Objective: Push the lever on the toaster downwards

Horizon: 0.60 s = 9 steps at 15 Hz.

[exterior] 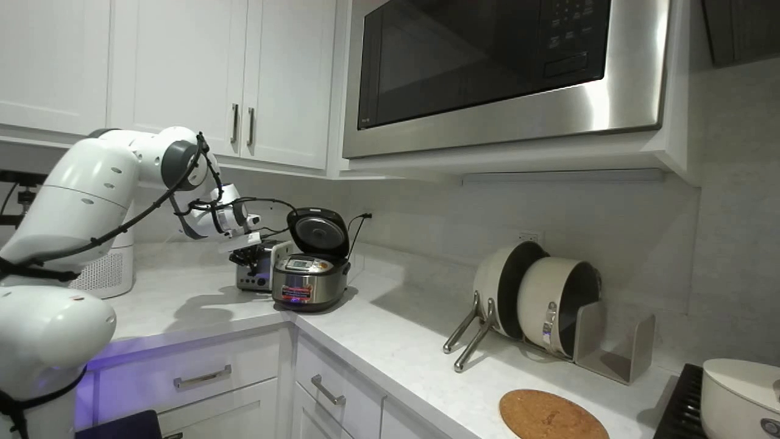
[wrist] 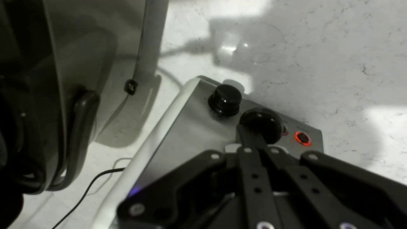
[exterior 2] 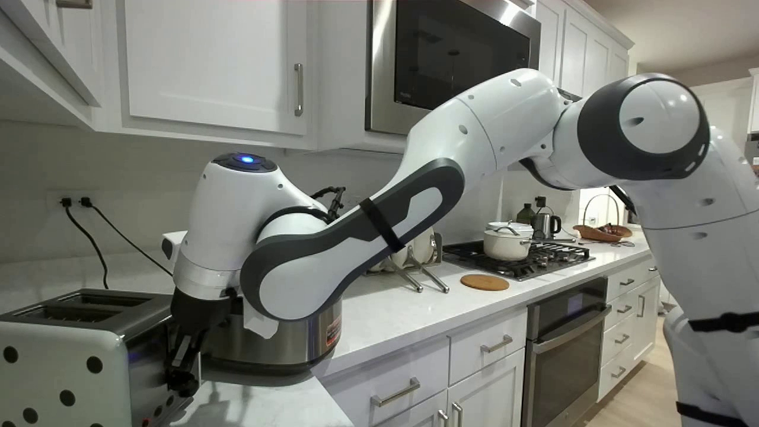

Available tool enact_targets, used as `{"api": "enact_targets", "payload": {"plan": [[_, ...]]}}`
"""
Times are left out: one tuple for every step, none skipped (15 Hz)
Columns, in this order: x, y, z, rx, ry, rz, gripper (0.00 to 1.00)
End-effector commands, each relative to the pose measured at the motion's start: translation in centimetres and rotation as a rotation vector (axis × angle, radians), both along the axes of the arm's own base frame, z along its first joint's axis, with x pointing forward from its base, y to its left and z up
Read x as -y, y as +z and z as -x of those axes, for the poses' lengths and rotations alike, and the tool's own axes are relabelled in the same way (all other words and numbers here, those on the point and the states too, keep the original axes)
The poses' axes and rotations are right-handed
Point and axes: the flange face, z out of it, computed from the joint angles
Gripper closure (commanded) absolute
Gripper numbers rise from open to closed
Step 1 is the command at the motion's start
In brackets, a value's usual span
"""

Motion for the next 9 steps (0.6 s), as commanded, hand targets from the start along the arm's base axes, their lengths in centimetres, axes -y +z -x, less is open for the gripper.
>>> {"api": "enact_targets", "payload": {"plan": [[-0.52,-2.6,0.23,-0.017,-0.016,0.048,0.96],[-0.53,-2.64,0.25,-0.016,-0.015,0.05,0.96],[-0.54,-2.68,0.26,-0.016,-0.015,0.052,0.96],[-0.54,-2.71,0.27,-0.015,-0.015,0.053,0.96],[-0.54,-2.72,0.27,-0.015,-0.014,0.054,0.96],[-0.55,-2.73,0.27,-0.015,-0.014,0.056,0.96],[-0.53,-2.82,0.26,-0.016,-0.016,0.06,0.96],[-0.51,-2.98,0.26,-0.015,-0.018,0.068,0.96],[-0.52,-3.07,0.27,-0.014,-0.018,0.073,0.96]]}}
